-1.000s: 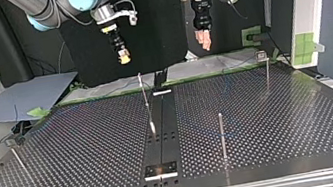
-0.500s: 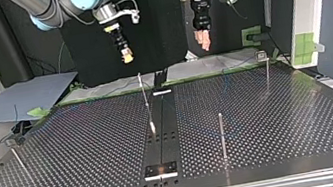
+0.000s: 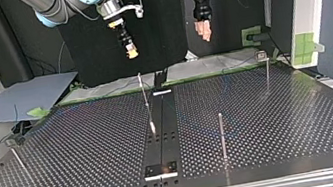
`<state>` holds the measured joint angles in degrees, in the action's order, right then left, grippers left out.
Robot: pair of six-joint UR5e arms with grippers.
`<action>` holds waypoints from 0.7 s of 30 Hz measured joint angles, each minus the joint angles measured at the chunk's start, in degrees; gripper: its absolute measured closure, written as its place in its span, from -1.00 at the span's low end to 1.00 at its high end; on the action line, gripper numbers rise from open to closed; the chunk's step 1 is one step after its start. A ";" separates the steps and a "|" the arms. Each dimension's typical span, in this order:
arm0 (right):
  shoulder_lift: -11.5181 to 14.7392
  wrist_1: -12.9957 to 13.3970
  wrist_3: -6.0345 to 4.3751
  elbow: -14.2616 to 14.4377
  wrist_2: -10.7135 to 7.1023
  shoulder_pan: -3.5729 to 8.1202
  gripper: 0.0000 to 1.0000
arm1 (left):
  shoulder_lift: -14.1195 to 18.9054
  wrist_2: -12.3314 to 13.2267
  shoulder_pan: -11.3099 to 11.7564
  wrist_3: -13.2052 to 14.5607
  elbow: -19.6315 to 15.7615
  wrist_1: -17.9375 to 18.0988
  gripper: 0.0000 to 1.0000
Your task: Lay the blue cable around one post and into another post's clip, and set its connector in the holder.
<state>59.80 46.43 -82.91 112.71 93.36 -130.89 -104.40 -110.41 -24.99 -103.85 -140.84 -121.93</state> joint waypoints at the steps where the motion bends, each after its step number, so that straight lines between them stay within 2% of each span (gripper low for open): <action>1: -0.02 0.06 0.00 0.00 0.20 -0.05 -0.97 | 0.00 -0.01 0.00 -0.05 -0.25 0.44 -1.00; 9: -0.15 0.42 0.01 0.38 0.78 -0.47 -0.97 | -0.02 0.34 -0.35 -0.26 -0.80 3.64 -1.00; 15: -0.27 2.47 0.10 0.93 0.85 -1.09 -0.97 | -0.03 1.03 -1.11 -0.64 -0.81 3.98 -1.00; 21: -0.38 4.97 1.08 0.97 1.69 -2.19 -0.97 | -0.03 0.63 -1.65 -1.04 -0.83 3.08 -1.00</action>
<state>59.42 51.40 -81.83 113.68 95.05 -133.08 -104.43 -109.78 -26.65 -104.88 -141.67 -118.86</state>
